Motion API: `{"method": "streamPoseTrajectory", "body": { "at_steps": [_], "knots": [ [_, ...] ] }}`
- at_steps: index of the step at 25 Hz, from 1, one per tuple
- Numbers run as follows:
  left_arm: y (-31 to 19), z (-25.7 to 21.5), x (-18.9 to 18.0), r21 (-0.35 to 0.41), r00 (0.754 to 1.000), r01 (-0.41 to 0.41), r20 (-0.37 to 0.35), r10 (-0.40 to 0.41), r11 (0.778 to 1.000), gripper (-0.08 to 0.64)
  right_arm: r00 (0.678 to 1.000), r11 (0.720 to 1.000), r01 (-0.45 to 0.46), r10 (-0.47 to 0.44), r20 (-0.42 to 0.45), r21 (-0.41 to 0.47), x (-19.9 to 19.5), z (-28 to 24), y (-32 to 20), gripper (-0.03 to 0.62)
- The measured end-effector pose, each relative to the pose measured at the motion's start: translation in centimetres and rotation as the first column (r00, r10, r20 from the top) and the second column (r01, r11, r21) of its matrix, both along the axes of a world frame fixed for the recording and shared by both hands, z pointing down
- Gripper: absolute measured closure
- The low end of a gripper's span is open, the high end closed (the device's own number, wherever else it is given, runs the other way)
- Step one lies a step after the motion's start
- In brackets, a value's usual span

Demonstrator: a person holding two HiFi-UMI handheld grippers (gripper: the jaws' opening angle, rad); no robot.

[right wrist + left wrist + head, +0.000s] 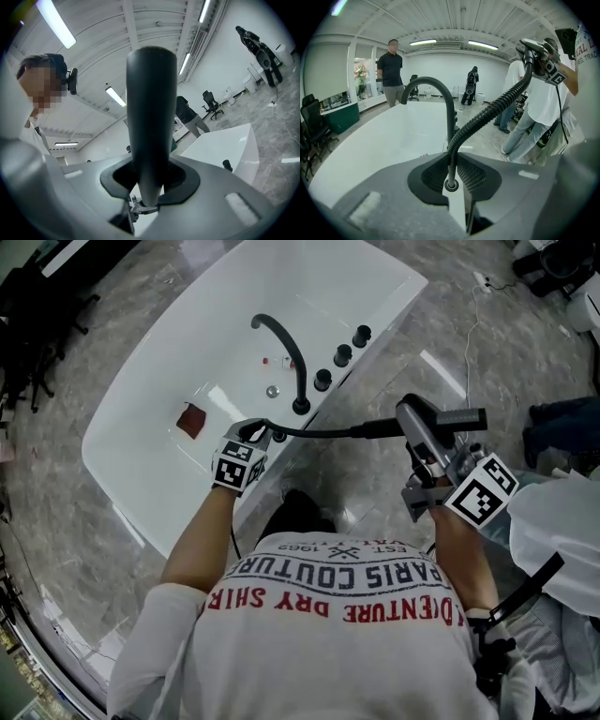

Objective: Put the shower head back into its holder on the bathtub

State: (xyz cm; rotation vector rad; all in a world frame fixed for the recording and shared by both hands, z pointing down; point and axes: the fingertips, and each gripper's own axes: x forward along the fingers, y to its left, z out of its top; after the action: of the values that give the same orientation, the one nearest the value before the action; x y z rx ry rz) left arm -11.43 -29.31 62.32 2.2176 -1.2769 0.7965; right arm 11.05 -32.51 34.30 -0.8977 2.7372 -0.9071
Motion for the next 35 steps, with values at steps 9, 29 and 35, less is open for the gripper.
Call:
{"method": "streamPoseTrajectory", "body": {
  "at_steps": [9, 29, 35],
  "knots": [
    [1.3, 3.8, 1.3, -0.082, 0.999, -0.054, -0.006, 0.053, 0.995, 0.497, 0.998, 0.998, 0.055, -0.055, 0.006, -0.012, -2.9, 0.3, 0.1, 0.483],
    [3.1, -1.1, 1.8, -0.012, 0.984, 0.029, -0.177, -0.031, 1.0, 0.557, 0.985, 0.99, 0.141, -0.142, -0.099, -0.018, -7.4, 3.3, 0.0, 0.483],
    [2.8, -7.0, 0.0, 0.106, 0.964, 0.098, -0.258, -0.068, 0.99, 0.557, 0.971, 0.983, 0.184, -0.183, -0.155, -0.009, -10.8, 5.3, -0.1, 0.483]
  ]
}}
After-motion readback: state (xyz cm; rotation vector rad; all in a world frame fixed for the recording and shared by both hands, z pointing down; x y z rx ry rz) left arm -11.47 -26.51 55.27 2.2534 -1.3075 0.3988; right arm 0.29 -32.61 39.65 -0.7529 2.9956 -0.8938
